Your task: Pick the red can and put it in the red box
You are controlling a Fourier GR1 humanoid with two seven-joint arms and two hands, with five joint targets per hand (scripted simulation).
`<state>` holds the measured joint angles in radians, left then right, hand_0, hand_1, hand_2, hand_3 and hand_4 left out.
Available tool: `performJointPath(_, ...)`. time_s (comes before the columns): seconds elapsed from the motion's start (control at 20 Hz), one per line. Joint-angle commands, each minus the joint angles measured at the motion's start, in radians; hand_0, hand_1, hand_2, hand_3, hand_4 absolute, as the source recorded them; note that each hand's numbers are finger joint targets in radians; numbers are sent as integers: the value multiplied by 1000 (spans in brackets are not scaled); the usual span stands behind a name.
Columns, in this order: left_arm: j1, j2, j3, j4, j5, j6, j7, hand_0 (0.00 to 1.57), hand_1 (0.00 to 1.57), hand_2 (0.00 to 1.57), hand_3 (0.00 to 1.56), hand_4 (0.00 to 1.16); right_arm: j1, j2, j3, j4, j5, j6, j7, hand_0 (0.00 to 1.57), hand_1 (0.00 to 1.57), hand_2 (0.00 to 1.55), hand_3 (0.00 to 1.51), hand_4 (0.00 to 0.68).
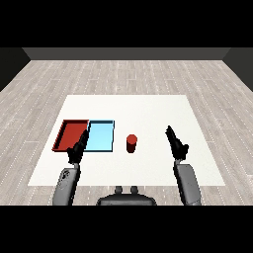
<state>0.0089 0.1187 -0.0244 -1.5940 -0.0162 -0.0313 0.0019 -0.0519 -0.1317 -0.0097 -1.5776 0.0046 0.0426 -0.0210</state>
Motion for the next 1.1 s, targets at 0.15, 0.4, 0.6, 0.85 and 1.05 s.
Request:
performJointPath(0.15,-17,-33,27,2,19,4,25,0,0,0,0,0,90,11,-28,-29,-35,41,-4,0,0,0,0,0)
performJointPath(0.4,-66,-76,49,-102,49,19,-252,0,0,0,0,0,105,40,-34,-127,-106,98,-250,0,0,0,0,0)
performJointPath(0.6,-3,-81,49,-34,40,-12,-419,0,0,0,0,0,142,32,-46,-85,-104,127,-327,0,0,0,0,0)
performJointPath(0.85,-45,-97,41,-12,29,11,-399,0,0,0,0,0,210,43,-44,-92,-90,154,-392,0,0,0,0,0)
performJointPath(1.05,9,-86,36,-112,28,11,-358,0,0,0,0,0,148,60,-38,-58,-67,133,-376,0,0,0,0,0)
